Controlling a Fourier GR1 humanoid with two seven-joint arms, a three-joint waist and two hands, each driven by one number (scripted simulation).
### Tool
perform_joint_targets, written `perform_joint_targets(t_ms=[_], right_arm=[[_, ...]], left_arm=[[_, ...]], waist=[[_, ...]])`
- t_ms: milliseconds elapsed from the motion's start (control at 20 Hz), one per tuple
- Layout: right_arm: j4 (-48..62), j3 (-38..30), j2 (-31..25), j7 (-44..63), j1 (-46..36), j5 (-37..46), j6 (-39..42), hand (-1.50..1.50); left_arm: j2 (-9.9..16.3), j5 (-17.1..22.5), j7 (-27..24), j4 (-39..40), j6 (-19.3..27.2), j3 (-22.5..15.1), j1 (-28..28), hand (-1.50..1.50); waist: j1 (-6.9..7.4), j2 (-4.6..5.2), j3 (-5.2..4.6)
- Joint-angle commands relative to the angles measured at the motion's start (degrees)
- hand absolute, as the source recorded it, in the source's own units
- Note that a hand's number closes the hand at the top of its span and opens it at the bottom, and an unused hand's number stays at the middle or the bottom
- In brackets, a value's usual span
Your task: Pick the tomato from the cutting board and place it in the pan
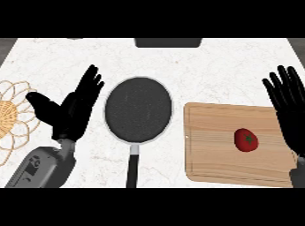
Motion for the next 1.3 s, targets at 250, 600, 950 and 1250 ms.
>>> perform_joint_targets(t_ms=[250, 600, 950, 1250], right_arm=[[10.40, -8.86, -3.22, 2.82, -4.28, 5.47, -11.86, -1.50], [6.73, -8.58, -8.74, 15.46, 17.23, 18.28, -24.38, -1.50], [-0.53, -4.77, -24.10, 25.52, 20.21, 24.74, -12.55, -1.50], [0.55, -0.26, -28.71, 36.25, 7.20, 21.55, -1.17, -1.50]], left_arm=[[15.78, -13.75, -4.31, 3.71, -1.54, -1.00, 10.03, 0.00], [14.40, -13.84, -3.97, 1.39, 0.31, -2.10, 15.73, 0.00], [16.20, -12.67, -3.13, -1.21, -2.08, 0.48, 16.06, 0.00], [13.91, -15.28, -4.86, -1.04, -1.51, -1.22, 18.05, 0.00]], waist=[[3.07, -0.45, 0.88], [-0.70, -1.26, 0.63], [0.11, -1.04, 0.70], [1.71, -0.73, 0.77]])
